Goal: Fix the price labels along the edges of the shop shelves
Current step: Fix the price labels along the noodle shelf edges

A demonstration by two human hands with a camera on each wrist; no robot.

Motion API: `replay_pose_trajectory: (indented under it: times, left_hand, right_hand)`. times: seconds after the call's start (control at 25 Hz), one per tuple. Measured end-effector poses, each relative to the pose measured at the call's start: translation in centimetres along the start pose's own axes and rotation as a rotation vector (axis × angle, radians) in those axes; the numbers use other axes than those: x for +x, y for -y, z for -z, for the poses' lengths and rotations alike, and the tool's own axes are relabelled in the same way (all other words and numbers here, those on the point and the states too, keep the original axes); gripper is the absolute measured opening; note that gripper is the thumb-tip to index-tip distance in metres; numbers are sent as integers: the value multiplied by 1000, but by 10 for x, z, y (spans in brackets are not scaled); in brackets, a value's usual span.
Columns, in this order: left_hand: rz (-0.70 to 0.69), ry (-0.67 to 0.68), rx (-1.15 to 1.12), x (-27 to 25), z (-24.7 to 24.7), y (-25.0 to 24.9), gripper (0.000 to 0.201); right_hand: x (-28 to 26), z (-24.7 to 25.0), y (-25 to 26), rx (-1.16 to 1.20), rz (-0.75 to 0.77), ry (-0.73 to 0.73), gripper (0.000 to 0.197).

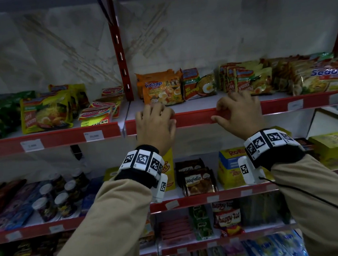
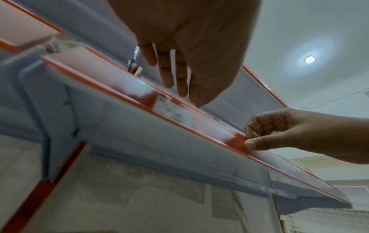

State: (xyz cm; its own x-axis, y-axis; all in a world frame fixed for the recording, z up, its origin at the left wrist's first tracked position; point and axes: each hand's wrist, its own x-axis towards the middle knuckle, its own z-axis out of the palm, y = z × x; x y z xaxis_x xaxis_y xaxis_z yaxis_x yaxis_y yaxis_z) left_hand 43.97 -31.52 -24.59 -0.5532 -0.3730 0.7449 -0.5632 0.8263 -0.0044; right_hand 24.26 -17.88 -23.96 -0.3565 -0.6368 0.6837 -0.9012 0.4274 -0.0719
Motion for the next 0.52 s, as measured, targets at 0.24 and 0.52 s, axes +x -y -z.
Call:
replay_pose_trajectory:
  times: [0.24, 0.52]
  left_hand:
    - [-130, 153, -48, 24, -23, -95, 42]
    - [-47, 202, -40, 36, -45, -155, 39]
  right_hand:
    - [-7, 12, -68, -28, -57, 31, 30]
    - [-1, 11, -97, 131, 98, 109, 30]
